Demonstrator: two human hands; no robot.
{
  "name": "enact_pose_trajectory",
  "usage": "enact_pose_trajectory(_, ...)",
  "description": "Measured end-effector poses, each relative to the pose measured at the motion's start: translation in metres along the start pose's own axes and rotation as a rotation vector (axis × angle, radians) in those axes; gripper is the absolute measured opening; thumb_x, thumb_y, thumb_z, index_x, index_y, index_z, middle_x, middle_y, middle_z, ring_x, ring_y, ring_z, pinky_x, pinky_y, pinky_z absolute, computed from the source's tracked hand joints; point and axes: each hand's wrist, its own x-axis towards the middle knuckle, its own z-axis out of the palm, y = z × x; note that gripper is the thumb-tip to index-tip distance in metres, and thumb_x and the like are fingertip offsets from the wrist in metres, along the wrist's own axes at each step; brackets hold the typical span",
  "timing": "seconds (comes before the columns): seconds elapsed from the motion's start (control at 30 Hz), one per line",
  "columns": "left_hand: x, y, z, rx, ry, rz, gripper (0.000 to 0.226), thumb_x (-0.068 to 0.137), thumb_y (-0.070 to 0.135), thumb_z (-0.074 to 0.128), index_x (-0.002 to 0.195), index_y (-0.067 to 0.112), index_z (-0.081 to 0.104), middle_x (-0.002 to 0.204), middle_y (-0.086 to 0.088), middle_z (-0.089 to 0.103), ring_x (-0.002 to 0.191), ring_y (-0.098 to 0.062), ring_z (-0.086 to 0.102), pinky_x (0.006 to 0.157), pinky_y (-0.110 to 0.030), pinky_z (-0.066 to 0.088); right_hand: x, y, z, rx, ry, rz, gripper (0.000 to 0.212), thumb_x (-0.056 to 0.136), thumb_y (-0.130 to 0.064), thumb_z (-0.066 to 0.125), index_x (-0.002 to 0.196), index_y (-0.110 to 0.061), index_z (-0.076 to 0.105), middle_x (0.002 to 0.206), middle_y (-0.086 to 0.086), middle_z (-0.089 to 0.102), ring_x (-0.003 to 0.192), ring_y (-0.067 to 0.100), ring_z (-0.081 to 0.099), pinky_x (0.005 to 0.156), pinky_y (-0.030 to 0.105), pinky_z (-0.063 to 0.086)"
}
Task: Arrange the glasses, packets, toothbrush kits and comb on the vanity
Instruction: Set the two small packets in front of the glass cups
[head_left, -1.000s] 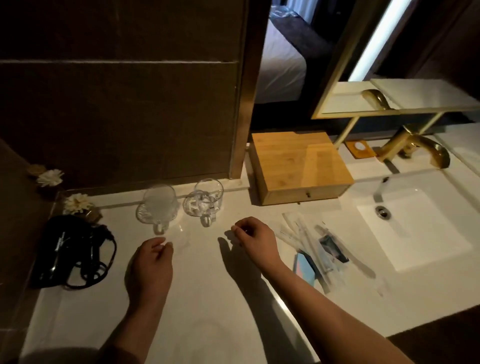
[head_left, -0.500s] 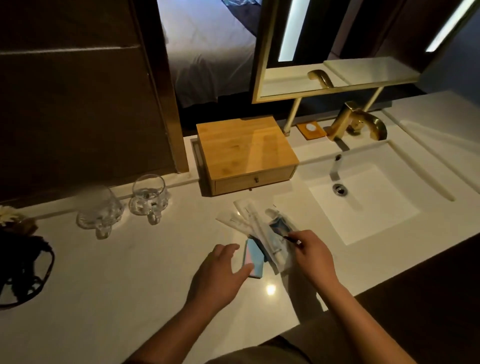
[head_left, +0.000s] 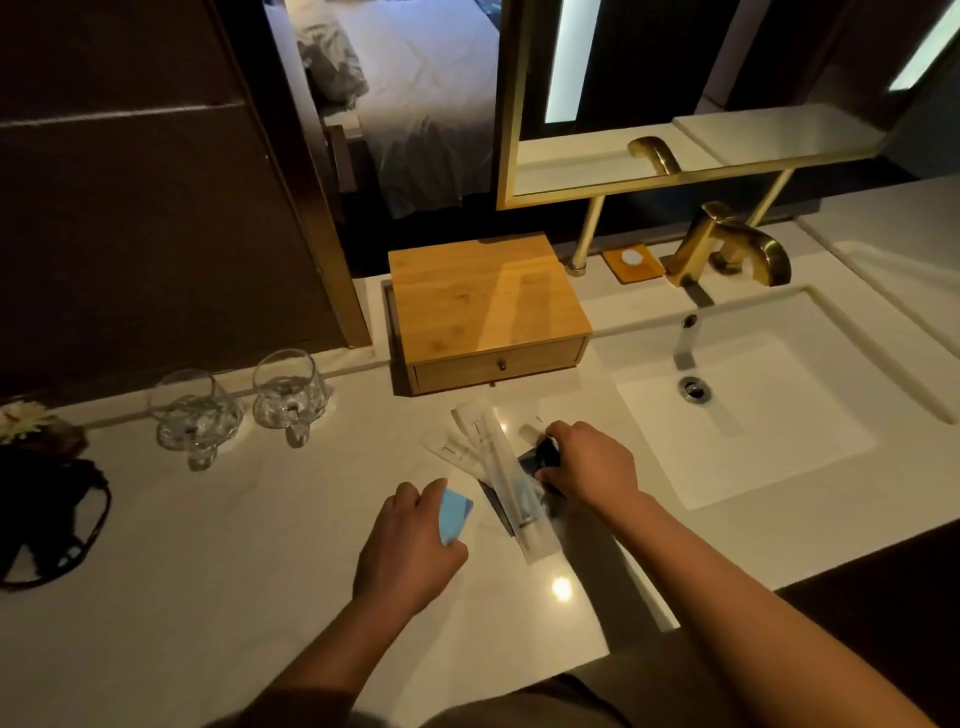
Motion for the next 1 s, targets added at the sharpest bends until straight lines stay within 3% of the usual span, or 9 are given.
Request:
enact_pose_trajectory(0.17,-0.01,-0.022,-0.01,-0.207,0.056,-0.116,0.066,0.07,0.047,0.064,0.133,0.034,0.048,0.11,0.003,0.055,0.095,-0.015,0.056,0.076,-0.031,0.055,0.004,-0.001,-0.001,0.073,-0.032,0.113,0.031,0.072,-0.036,0.075,0.094,-0.02,0.06,0.084,0.002,0.065,0.074,0.021,0.058,0.058,0.033,0.049)
enact_pose_trajectory(0.33,-0.018,-0.048,-0.017,-0.628,0.098,-0.23,0.043,0.054,0.052,0.061,0.092,0.07,0.051,0.094,0.016,0.065,0.075,-0.005,0.068,0.07,-0.04,0.064,-0.007,0.005,-0.015,0.19,0.029,0.213,0.019,0.076,-0.034,0.073,0.078,-0.018,0.062,0.075,0.003,0.064,0.066,0.019,0.056,0.051,0.029,0.041)
enact_pose_trajectory(0.43,-0.024,-0.071,-0.024,-0.79,0.116,-0.296,0.047,0.051,0.053,0.069,0.09,0.075,0.053,0.094,0.02,0.072,0.077,0.002,0.072,0.067,-0.037,0.066,-0.019,-0.002,-0.031,0.287,0.192,0.229,0.016,0.079,-0.031,0.073,0.077,-0.022,0.06,0.074,0.0,0.063,0.068,0.022,0.057,0.054,0.03,0.042)
enact_pose_trajectory(0.53,-0.032,-0.096,-0.033,-0.812,0.155,-0.302,0.05,0.052,0.054,0.072,0.093,0.076,0.053,0.096,0.038,0.067,0.082,0.01,0.07,0.069,-0.035,0.067,-0.031,-0.028,-0.045,0.322,0.302,0.173,0.014,0.083,-0.031,0.072,0.08,-0.023,0.061,0.078,-0.003,0.063,0.071,0.02,0.058,0.055,0.031,0.043)
enact_pose_trajectory(0.7,-0.048,-0.141,-0.045,-0.798,0.252,-0.355,0.042,0.06,0.056,0.069,0.099,0.067,0.057,0.093,0.031,0.071,0.078,0.001,0.073,0.071,-0.041,0.066,-0.041,-0.089,-0.058,0.27,0.413,0.039,0.015,0.083,-0.03,0.07,0.081,-0.033,0.056,0.082,-0.007,0.061,0.069,0.017,0.055,0.053,0.027,0.038)
enact_pose_trajectory(0.8,-0.058,-0.163,-0.049,-0.769,0.332,-0.403,0.035,0.066,0.059,0.066,0.098,0.068,0.055,0.09,0.024,0.072,0.083,-0.002,0.072,0.076,-0.041,0.065,-0.043,-0.126,-0.046,0.46,0.314,0.001,0.017,0.081,-0.028,0.072,0.074,-0.031,0.057,0.078,-0.007,0.064,0.071,0.014,0.059,0.053,0.027,0.041)
enact_pose_trajectory(0.87,-0.063,-0.179,-0.053,-0.724,0.367,-0.438,0.031,0.073,0.055,0.068,0.097,0.067,0.053,0.094,0.025,0.07,0.085,-0.001,0.07,0.078,-0.041,0.064,-0.045,-0.151,-0.028,0.662,0.174,0.018,0.015,0.081,-0.025,0.074,0.073,-0.024,0.061,0.074,-0.004,0.067,0.073,0.014,0.064,0.054,0.033,0.051)
enact_pose_trajectory(0.93,-0.063,-0.192,-0.057,-0.659,0.386,-0.48,0.031,0.075,0.057,0.064,0.105,0.055,0.056,0.097,0.021,0.071,0.087,-0.006,0.071,0.08,-0.043,0.062,-0.045,-0.17,-0.01,0.835,0.035,0.049,0.016,0.081,-0.021,0.075,0.072,-0.015,0.063,0.071,0.002,0.068,0.071,0.019,0.067,0.059,0.041,0.056)
enact_pose_trajectory(1.0,-0.06,-0.202,-0.063,-0.59,0.406,-0.525,0.04,0.075,0.058,0.062,0.112,0.041,0.059,0.101,0.015,0.072,0.089,-0.014,0.071,0.081,-0.043,0.06,-0.041,-0.185,0.008,0.937,-0.056,0.086,0.023,0.078,-0.019,0.078,0.066,-0.01,0.061,0.064,0.004,0.065,0.065,0.021,0.065,0.055,0.038,0.051)
